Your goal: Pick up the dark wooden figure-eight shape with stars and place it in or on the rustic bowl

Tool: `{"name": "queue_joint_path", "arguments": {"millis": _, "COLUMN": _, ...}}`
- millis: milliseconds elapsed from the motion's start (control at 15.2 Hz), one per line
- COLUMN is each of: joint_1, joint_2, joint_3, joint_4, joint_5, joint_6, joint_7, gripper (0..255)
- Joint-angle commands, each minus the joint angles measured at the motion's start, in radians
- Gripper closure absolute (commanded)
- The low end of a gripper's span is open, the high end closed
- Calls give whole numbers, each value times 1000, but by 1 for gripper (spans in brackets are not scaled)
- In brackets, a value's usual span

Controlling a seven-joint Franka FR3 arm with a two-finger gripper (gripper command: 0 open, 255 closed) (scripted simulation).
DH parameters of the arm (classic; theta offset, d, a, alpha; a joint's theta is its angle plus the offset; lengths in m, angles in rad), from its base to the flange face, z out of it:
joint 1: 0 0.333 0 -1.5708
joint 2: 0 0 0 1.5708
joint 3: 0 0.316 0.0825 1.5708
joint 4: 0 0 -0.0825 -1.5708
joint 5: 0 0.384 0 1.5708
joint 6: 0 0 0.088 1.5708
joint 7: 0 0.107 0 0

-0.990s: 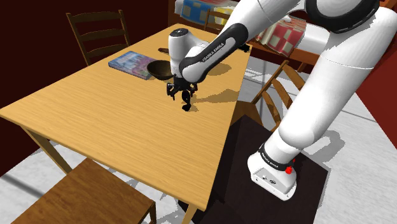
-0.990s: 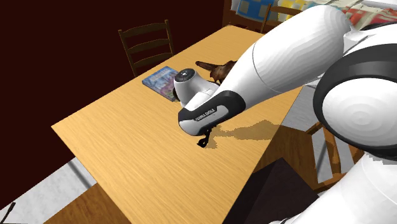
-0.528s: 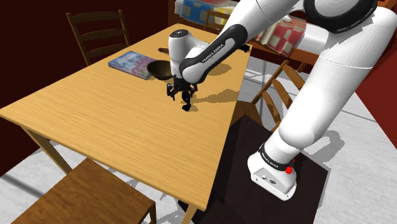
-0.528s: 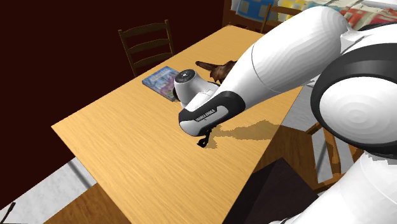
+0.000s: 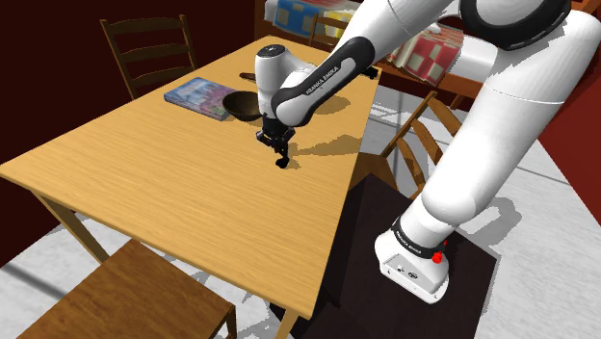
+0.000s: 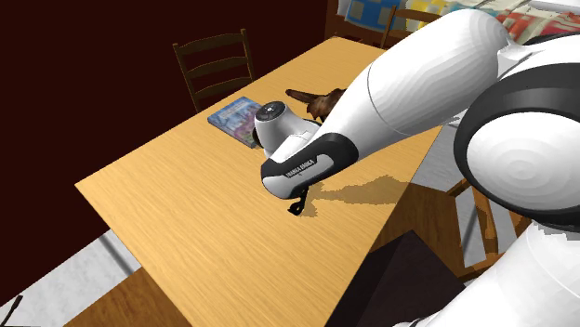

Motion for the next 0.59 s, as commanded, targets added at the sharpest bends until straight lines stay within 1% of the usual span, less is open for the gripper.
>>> {"name": "queue_joint_path", "arguments": {"millis": 0, "joint_1": 0, "joint_2": 0, "joint_3": 0, "joint_4": 0, "joint_5": 0, "joint_6": 0, "joint_7": 0, "gripper": 255}}
{"name": "queue_joint_path", "arguments": {"millis": 66, "joint_1": 0, "joint_2": 0, "joint_3": 0, "joint_4": 0, "joint_5": 0, "joint_6": 0, "joint_7": 0, "gripper": 255}}
{"name": "queue_joint_path", "arguments": {"millis": 132, "joint_1": 0, "joint_2": 0, "joint_3": 0, "joint_4": 0, "joint_5": 0, "joint_6": 0, "joint_7": 0, "gripper": 0}}
{"name": "queue_joint_path", "arguments": {"millis": 198, "joint_1": 23, "joint_2": -74, "joint_3": -16, "joint_4": -108, "joint_5": -138, "joint_6": 98, "joint_7": 115, "gripper": 0}}
{"name": "queue_joint_path", "arguments": {"millis": 264, "joint_1": 41, "joint_2": -139, "joint_3": -33, "joint_4": -201, "joint_5": -323, "joint_6": 177, "joint_7": 271, "gripper": 0}}
{"name": "queue_joint_path", "arguments": {"millis": 330, "joint_1": 44, "joint_2": -185, "joint_3": -36, "joint_4": -265, "joint_5": -508, "joint_6": 222, "joint_7": 430, "gripper": 0}}
{"name": "queue_joint_path", "arguments": {"millis": 528, "joint_1": 28, "joint_2": -134, "joint_3": -43, "joint_4": -248, "joint_5": -579, "joint_6": 244, "joint_7": 482, "gripper": 0}}
